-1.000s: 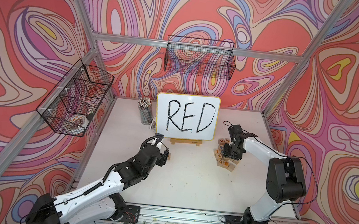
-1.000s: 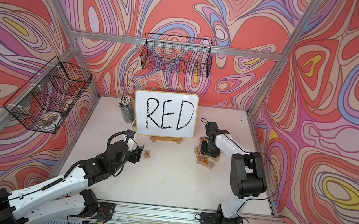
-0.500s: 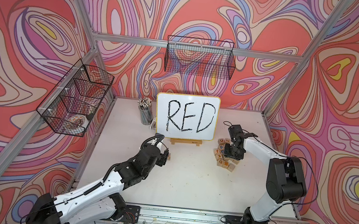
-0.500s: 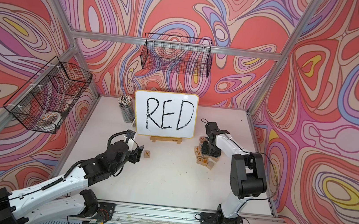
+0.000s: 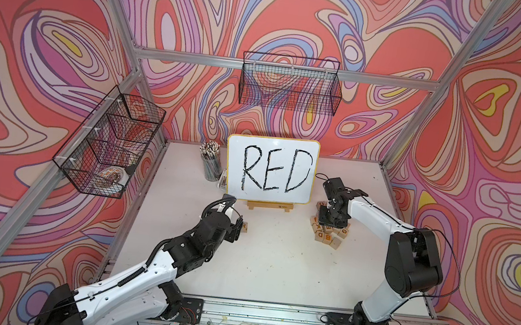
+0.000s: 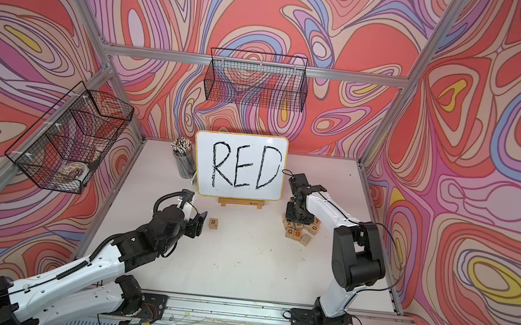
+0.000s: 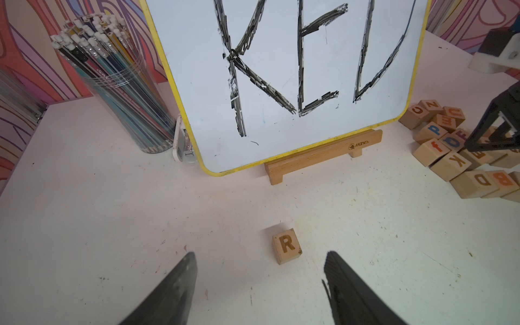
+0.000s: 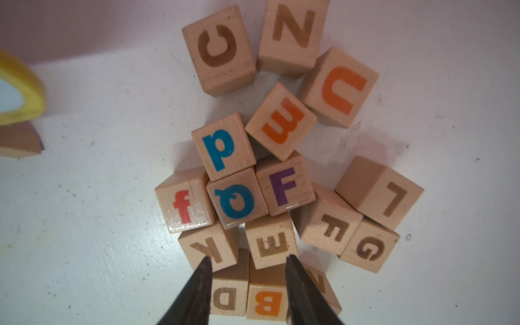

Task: Assemble the uppercase word "red" with letter blocks
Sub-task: Pick up the letter block from the center of the board.

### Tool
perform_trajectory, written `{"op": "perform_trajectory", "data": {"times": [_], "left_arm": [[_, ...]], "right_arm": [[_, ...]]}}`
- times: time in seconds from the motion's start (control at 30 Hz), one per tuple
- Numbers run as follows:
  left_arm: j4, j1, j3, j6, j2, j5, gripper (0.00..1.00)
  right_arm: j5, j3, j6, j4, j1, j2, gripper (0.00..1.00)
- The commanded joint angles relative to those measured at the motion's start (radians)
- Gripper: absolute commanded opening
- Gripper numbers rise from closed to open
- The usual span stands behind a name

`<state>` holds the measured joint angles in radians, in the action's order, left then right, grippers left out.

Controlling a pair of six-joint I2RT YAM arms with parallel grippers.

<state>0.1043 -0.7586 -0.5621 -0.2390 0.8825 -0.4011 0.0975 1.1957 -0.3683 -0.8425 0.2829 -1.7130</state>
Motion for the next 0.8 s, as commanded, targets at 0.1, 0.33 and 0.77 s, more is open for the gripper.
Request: {"op": "perform_trajectory", "data": {"times": [0.1, 0.33, 0.77], "left_arm": [[0.024, 0.005, 0.011, -0.002, -0.011, -0.018, 0.75], [0.043, 0.006, 0.011, -0.002, -0.033, -0.025, 0.74], [0.046, 0.007, -0.001, -0.001, -0.016, -0.023, 0.74]], "right_arm": [[0.019, -0.035, -0.015, 0.02, -0.004, -0.018, 0.45], [0.014, -0.041, -0.003, 0.043, -0.027, -0.04, 0.44], [0.001, -0.069, 0.006, 0.064, -0.041, -0.047, 0.45]]}}
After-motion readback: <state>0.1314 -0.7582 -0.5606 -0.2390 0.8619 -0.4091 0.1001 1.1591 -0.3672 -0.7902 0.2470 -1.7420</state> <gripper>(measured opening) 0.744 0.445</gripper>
